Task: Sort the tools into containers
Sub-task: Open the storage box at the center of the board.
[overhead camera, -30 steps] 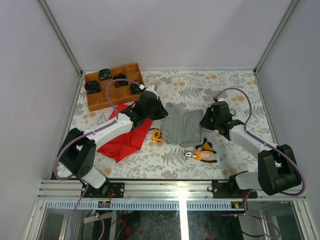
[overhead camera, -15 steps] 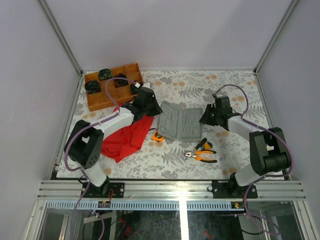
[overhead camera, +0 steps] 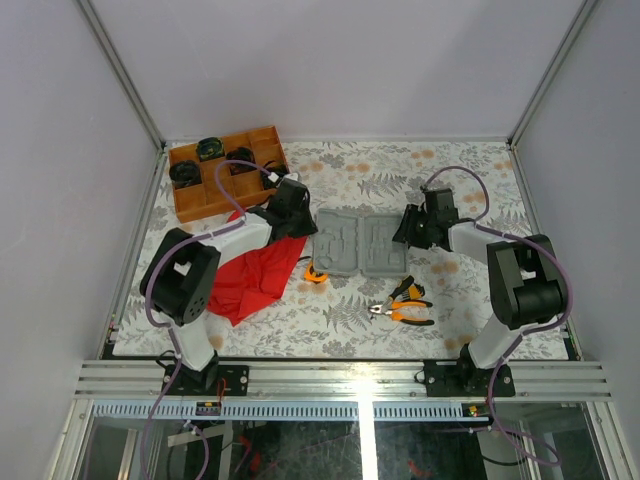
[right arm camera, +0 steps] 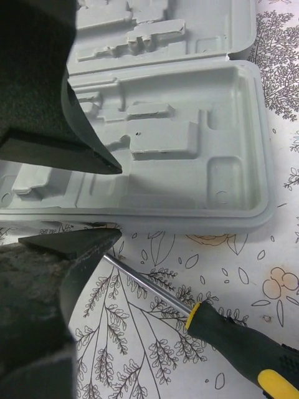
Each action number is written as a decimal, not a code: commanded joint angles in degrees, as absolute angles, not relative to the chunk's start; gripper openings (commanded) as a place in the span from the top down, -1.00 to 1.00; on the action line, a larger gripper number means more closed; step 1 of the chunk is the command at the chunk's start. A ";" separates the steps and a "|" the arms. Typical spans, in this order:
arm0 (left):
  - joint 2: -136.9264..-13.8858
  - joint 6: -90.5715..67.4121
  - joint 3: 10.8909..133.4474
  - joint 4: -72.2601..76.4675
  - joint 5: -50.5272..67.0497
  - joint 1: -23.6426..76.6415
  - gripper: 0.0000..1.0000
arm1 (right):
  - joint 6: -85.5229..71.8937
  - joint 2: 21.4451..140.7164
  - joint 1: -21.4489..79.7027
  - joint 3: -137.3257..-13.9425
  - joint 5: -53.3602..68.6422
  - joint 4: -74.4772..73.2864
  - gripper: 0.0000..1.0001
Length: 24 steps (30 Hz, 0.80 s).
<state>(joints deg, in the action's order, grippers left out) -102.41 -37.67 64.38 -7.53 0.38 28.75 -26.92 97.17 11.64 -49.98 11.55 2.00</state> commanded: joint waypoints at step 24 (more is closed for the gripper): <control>-110.68 -42.23 68.93 -4.22 4.24 32.25 1.00 | -24.37 83.29 10.74 -48.11 7.10 -1.48 -0.20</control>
<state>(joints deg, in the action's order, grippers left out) -109.25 -40.62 68.77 -6.94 1.74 31.73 -24.56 86.06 10.48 -48.45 6.35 -1.32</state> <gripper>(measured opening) 0.065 0.600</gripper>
